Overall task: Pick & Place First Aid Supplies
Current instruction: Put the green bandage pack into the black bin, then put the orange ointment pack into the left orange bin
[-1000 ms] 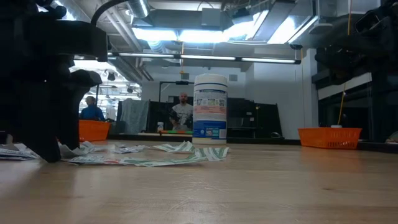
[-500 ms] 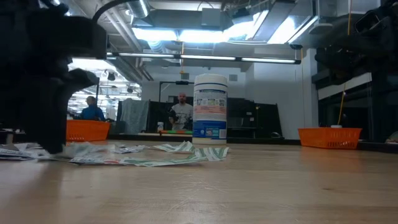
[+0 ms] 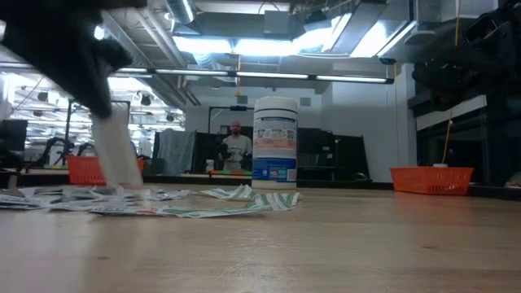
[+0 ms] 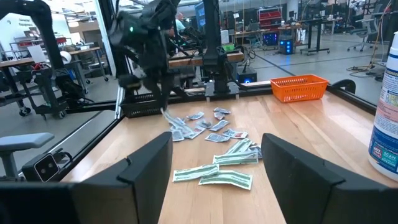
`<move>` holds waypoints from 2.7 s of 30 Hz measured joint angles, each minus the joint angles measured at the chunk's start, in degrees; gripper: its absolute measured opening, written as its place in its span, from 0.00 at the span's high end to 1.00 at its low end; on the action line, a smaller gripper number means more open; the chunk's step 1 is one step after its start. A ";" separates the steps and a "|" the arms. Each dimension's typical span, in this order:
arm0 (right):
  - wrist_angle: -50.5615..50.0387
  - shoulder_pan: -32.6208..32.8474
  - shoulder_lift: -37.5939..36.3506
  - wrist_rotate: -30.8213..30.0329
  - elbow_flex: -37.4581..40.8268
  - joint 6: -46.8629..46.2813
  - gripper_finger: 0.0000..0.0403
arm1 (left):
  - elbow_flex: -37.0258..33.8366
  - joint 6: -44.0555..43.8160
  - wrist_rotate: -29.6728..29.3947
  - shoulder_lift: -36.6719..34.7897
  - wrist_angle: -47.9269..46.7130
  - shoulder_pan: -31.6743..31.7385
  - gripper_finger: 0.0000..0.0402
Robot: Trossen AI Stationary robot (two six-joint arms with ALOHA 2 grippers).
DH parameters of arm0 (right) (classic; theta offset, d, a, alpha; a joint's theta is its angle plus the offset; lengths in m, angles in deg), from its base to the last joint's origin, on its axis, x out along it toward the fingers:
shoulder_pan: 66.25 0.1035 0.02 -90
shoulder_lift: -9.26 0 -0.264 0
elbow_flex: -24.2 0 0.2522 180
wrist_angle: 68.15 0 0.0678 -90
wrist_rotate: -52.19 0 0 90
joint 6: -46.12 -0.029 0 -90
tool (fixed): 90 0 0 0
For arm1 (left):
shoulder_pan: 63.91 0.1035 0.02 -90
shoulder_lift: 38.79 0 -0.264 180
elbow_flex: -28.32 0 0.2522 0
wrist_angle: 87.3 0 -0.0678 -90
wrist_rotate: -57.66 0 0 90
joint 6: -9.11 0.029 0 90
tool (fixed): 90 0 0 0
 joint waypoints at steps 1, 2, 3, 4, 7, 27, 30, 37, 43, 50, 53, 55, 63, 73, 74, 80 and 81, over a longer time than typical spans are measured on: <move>-0.01 -0.01 0.00 0.00 -0.01 0.00 0.39 | 0.02 -0.02 -0.28 -1.20 0.10 0.00 0.99; -0.02 -0.01 0.01 0.00 0.00 0.02 0.39 | 0.02 -0.04 -0.48 -2.40 0.10 0.00 1.00; 0.00 -0.01 0.01 0.00 0.00 0.01 0.39 | 0.02 -0.26 -0.47 -3.58 0.09 0.00 1.00; 0.00 -0.01 0.01 0.00 0.00 0.01 0.39 | 0.02 -0.38 -0.42 -4.79 0.06 -0.01 1.00; 0.00 0.00 0.00 0.00 0.00 0.00 0.39 | 0.02 -0.90 1.42 -8.33 0.08 -0.08 0.99; -0.02 -0.02 0.01 0.00 0.00 0.02 0.39 | 0.11 -45.65 33.79 -17.48 0.30 -12.84 0.99; -0.01 -0.01 0.02 0.01 0.00 0.00 0.39 | 0.11 -51.73 34.65 -17.48 1.04 -15.76 1.00; 0.00 0.00 0.02 0.00 0.00 0.00 0.39 | 0.11 -63.84 34.80 -17.48 2.76 -21.35 1.00; -0.01 0.00 0.00 0.00 0.00 0.01 0.39 | 0.11 -71.25 34.01 -17.48 -1.35 -24.68 0.99; 0.00 0.00 0.02 0.00 0.00 0.00 0.39 | 0.11 -69.52 26.81 -17.41 -6.15 -26.05 0.99; -0.01 0.00 0.01 0.00 0.00 0.00 0.39 | 0.11 -69.90 28.77 -17.15 -11.07 -26.03 1.00; -0.01 -0.01 0.01 0.01 0.00 0.01 0.39 | 0.11 -69.52 29.24 -17.15 -13.52 -26.09 0.99; -0.01 -0.01 0.00 0.01 0.00 0.00 0.39 | 0.11 -66.84 24.33 -16.72 -18.84 -25.85 0.99; -0.01 0.00 0.01 0.00 0.00 0.01 0.39 | 0.11 -64.85 24.88 -14.20 -19.29 -25.84 0.98; -0.01 -0.01 0.00 0.00 0.00 0.02 0.39 | 0.11 -65.27 25.73 -14.07 -19.30 -25.83 0.98; 0.00 -0.02 0.00 0.02 0.00 0.00 0.39 | 0.11 -68.06 27.58 -14.03 -19.29 -25.94 0.93; -0.01 -0.01 0.00 0.00 0.00 0.02 0.39 | 0.11 -68.69 27.58 -14.03 -19.29 -25.94 0.91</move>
